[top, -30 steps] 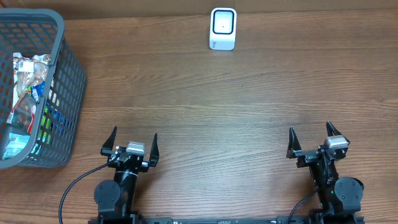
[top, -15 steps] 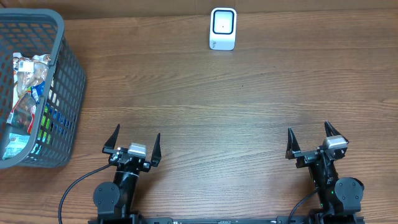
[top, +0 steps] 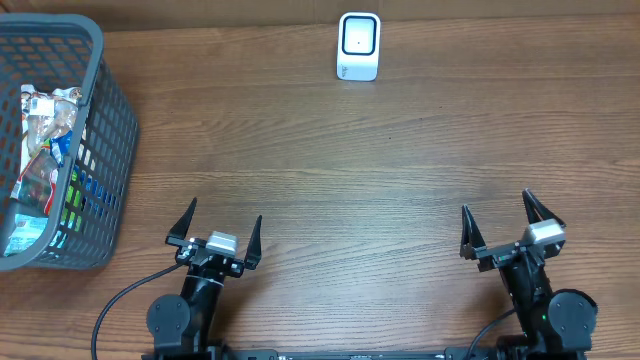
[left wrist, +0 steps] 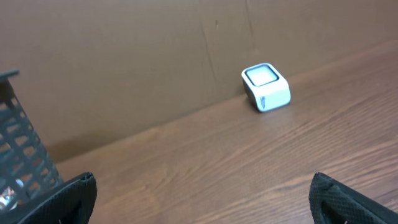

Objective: Scan the item barcode
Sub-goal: 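Raise the left gripper and move it over the grey basket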

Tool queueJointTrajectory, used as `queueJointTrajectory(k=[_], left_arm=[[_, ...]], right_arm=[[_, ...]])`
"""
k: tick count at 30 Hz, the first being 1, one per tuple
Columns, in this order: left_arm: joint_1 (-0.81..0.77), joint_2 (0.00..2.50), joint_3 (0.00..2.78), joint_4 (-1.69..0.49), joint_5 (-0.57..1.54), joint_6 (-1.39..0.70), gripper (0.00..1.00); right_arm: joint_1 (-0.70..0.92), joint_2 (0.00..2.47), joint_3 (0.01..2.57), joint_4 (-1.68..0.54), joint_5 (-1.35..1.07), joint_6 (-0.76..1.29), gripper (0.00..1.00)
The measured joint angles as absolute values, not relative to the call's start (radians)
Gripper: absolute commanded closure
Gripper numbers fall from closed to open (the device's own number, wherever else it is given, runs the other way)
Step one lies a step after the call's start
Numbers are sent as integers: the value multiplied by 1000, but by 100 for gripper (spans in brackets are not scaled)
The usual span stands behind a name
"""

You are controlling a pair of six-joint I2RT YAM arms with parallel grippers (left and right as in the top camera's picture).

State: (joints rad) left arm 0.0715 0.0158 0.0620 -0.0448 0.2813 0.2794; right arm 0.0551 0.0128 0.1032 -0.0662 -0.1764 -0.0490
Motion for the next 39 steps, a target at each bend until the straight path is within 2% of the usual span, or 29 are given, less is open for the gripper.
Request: queueJointTrajectory(k=[21,30,39], left_arm=[[72,36,190,-156,303,244,0],[72,335,421,-228,336,239,0],[72,656,712,-403,407,239,0]], right_arm=[[55,13,234,-71,-233,-52,0],[55,12,272,-82,-259,-54,0],[55,12,329,-145,-278,-96,0]])
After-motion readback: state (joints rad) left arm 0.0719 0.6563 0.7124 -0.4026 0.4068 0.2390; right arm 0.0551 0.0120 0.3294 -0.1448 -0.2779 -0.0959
